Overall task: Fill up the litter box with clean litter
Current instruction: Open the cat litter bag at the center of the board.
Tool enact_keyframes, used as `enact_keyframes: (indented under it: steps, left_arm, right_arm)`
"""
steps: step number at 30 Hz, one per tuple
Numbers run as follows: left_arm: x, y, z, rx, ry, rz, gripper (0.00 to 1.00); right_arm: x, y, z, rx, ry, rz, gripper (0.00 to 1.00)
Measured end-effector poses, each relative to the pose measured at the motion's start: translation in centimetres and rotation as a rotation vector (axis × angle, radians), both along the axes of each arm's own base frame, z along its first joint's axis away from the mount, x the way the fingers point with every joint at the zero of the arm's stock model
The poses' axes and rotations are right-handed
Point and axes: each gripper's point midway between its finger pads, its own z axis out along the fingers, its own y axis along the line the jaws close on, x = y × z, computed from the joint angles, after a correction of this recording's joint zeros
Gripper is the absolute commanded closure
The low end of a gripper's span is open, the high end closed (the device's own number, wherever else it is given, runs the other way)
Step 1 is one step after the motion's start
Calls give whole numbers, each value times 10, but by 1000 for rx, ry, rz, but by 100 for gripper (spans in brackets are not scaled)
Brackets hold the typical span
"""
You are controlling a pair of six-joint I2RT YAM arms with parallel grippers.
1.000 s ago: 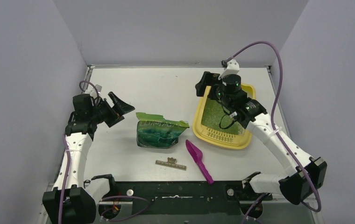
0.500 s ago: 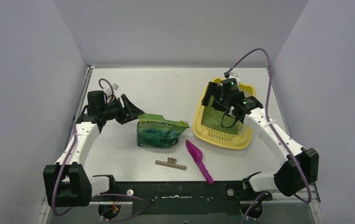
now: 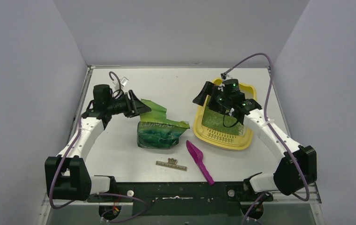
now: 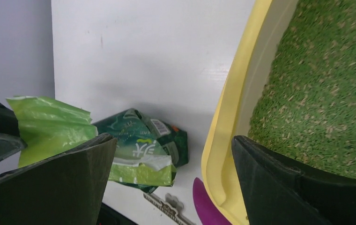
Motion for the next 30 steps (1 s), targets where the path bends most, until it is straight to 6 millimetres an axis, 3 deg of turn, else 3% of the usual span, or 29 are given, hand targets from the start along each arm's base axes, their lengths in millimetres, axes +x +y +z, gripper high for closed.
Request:
enact_keyframes:
  steps: [3,7,15,19,25,28,30]
  left_arm:
    - [-4,-6,8,-20,-27,-49,84]
    - [-8,-8,13,-15,-72,-93,100]
    - [-17,-8,30,30,-219,-177,100]
    - [-26,-9,46,41,-361,-209,100]
    - [-34,-11,63,32,-516,-263,100]
    - [-36,-10,65,22,-539,-289,100]
    - [-37,-12,64,11,-544,-311,100]
  right_arm:
    - [-10,12,-15,27,68,73,0]
    - [-14,32,-10,38,63,189,0]
    - [-44,83,8,72,-53,452,0]
    - [-54,107,21,93,-169,570,0]
    - [-58,131,24,80,-318,712,0]
    - [-61,146,19,55,-372,809,14]
    - [-63,156,15,31,-407,871,48]
